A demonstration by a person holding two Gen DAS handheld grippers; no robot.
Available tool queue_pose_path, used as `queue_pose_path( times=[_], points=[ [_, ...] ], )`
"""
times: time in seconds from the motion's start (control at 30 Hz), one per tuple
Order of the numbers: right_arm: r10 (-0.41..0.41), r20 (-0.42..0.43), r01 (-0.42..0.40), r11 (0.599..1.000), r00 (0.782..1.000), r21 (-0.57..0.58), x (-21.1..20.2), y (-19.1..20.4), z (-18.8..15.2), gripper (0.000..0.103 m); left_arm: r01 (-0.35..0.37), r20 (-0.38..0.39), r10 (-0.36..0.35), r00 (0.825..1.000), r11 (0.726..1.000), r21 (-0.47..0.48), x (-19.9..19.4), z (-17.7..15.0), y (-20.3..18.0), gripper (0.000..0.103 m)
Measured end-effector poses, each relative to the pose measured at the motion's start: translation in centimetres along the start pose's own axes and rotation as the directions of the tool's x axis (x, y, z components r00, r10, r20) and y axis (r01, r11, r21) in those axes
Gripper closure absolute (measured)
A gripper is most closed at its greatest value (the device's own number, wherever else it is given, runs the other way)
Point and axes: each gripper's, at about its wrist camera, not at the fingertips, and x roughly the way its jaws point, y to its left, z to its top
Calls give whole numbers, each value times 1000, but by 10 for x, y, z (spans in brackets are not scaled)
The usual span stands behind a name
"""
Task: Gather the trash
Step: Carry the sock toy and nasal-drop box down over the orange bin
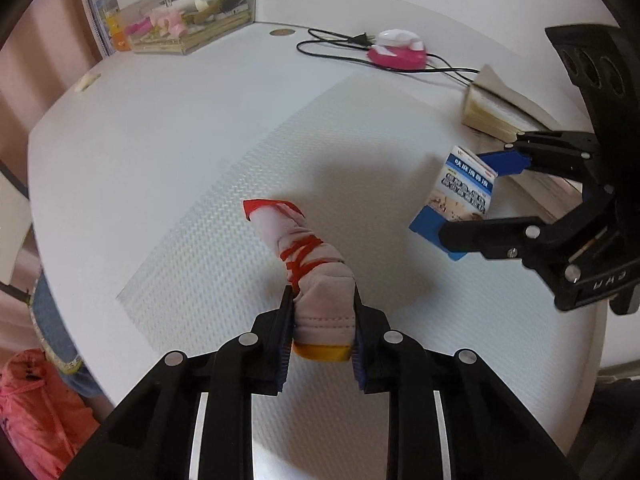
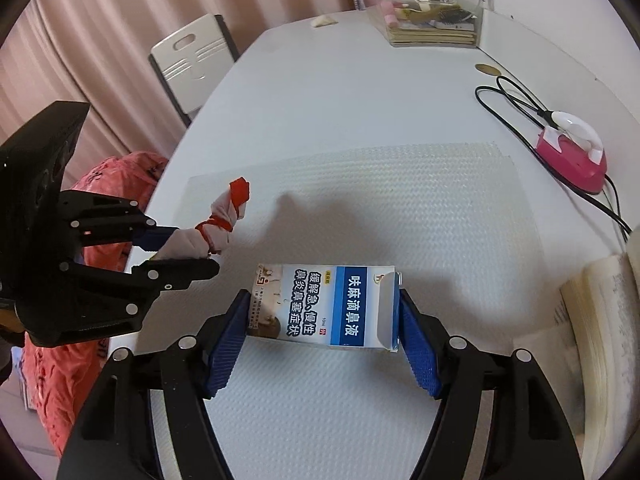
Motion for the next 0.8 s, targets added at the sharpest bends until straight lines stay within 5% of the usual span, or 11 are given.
queue_pose_path(
  times=[0.4,0.8],
  points=[
    [64,10,-64,996,998,-58,-65,34,-37,32,2,42,2,999,997,-83,-68,-47,-44,77],
    [144,-37,-148,976,989,-161,-99,89,-74,32,-58,73,75,994,975,-215,-132,-121,-71,77]
  ],
)
